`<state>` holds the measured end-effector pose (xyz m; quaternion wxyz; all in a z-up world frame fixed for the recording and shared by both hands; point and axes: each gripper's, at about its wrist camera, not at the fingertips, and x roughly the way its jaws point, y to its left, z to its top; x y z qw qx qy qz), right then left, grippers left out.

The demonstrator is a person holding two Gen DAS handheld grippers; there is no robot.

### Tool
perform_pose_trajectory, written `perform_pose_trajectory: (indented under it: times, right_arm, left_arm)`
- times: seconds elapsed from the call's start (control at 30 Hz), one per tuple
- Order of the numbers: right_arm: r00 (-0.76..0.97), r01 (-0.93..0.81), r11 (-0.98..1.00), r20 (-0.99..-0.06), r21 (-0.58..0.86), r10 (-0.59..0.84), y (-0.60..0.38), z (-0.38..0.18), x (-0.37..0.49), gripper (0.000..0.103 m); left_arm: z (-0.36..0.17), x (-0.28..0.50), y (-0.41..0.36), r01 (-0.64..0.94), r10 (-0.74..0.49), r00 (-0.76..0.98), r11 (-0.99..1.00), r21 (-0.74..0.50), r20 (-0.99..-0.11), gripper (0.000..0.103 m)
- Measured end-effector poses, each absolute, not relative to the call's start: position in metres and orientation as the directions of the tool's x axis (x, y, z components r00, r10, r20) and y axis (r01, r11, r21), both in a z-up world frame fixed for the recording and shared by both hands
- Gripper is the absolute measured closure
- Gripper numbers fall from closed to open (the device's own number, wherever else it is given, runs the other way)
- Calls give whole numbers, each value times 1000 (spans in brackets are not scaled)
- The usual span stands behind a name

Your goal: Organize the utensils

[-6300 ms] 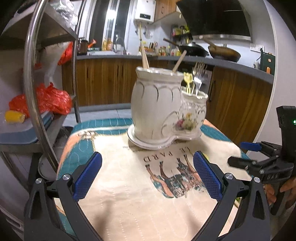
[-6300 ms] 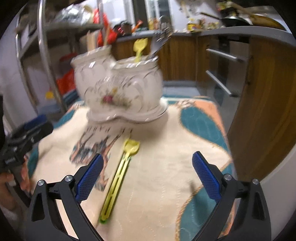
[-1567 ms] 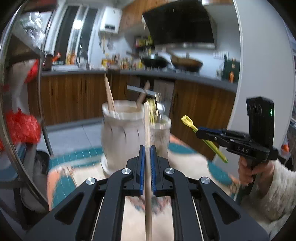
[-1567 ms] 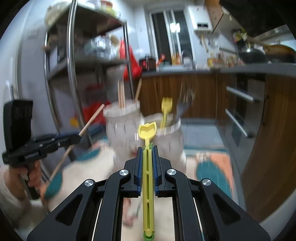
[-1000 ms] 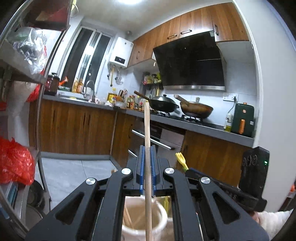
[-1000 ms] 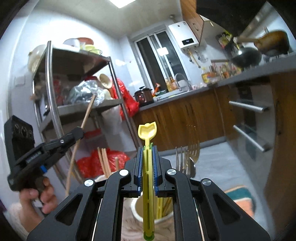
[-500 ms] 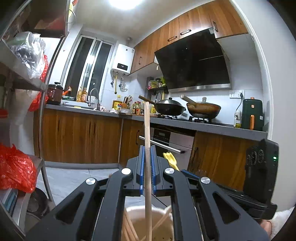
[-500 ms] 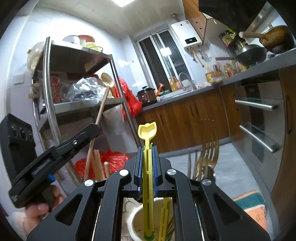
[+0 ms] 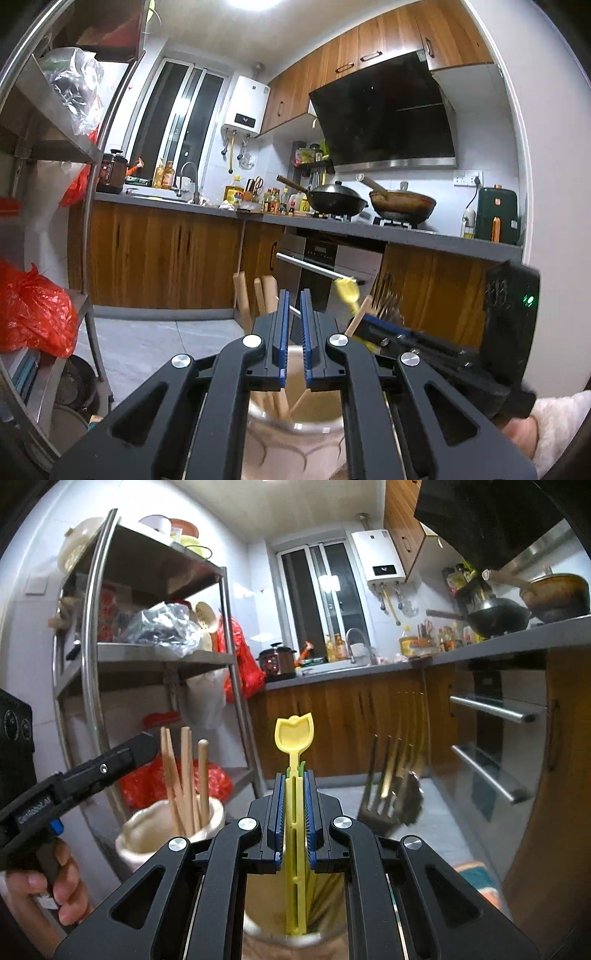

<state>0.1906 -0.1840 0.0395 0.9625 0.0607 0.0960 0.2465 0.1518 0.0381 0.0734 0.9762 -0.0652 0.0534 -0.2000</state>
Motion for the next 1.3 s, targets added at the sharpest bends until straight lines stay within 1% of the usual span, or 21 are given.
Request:
perform_pose_trajectory:
  times: [0.17,0.37,0.47,0.5,0.57,0.6,0.8,0.9,1.0,1.03,1.1,1.13,1.17,1.2,1.23,1.27,1.3]
  right_arm:
    - [839,-481,860,-193,171,508,-187,35,183,92]
    - [813,-498,859,-280,120,511,-179,26,183,92]
    - [796,-509,852,-308,123,521,-175,22,186,91]
    - [798,-509,853,-307,117,519,-175,23,185,89]
    - [805,-508,854,-292,114,517,-176,25,182,74]
    - [806,-509,852,-280,122,522,-178,27,179,70]
    - [836,-477,871,-246,115,490,-193,31,151,70]
    - [847,-464,879,-232,110,477,-200,31,133,70]
    - [869,-441,894,-212,75,447,-207,30,108,70]
    - [874,-434,898,-209,67,438,-209,31,104,68]
    - [882,-420,906,-211,54,421,-212,31,97,58]
    - [886,-411,910,-213,50,412,-215,29,93,57]
    - [889,-403,914,-217,47,403,-216,28,91,52]
    - [892,-394,918,-223,43,394,-218,26,89,48]
    - [898,-378,925,-228,34,375,-219,24,87,46]
    - [904,-364,931,-231,27,360,-220,23,86,42]
    - [909,-353,935,-231,21,348,-221,22,84,38]
  left_arm:
    - [67,144,45,379,-396,913,912,-157,-98,97]
    - [64,139,47,378,-396,911,913,-152,-113,97]
    - [63,140,46,379,-398,910,912,-155,-117,97]
    - [64,140,46,383,-403,908,910,-161,-116,97]
    - [63,140,48,383,-402,908,910,-162,-114,97]
    - [63,139,48,383,-402,909,910,-160,-112,97]
    - [61,126,50,381,-398,910,913,-143,-114,97]
    - [57,115,52,369,-386,913,920,-133,-137,97]
    - [52,102,53,344,-363,917,930,-131,-166,97]
    - [51,98,54,341,-361,917,930,-134,-172,97]
    - [45,88,54,330,-352,917,934,-138,-189,96]
    - [42,84,53,325,-346,917,937,-132,-199,95]
    - [39,80,52,317,-336,917,941,-122,-212,95]
    - [37,77,51,308,-326,919,945,-113,-221,90]
    - [33,72,49,292,-308,922,951,-102,-234,76]
    - [31,69,49,279,-294,926,955,-98,-236,66]
    - [30,65,50,267,-283,931,959,-98,-231,48]
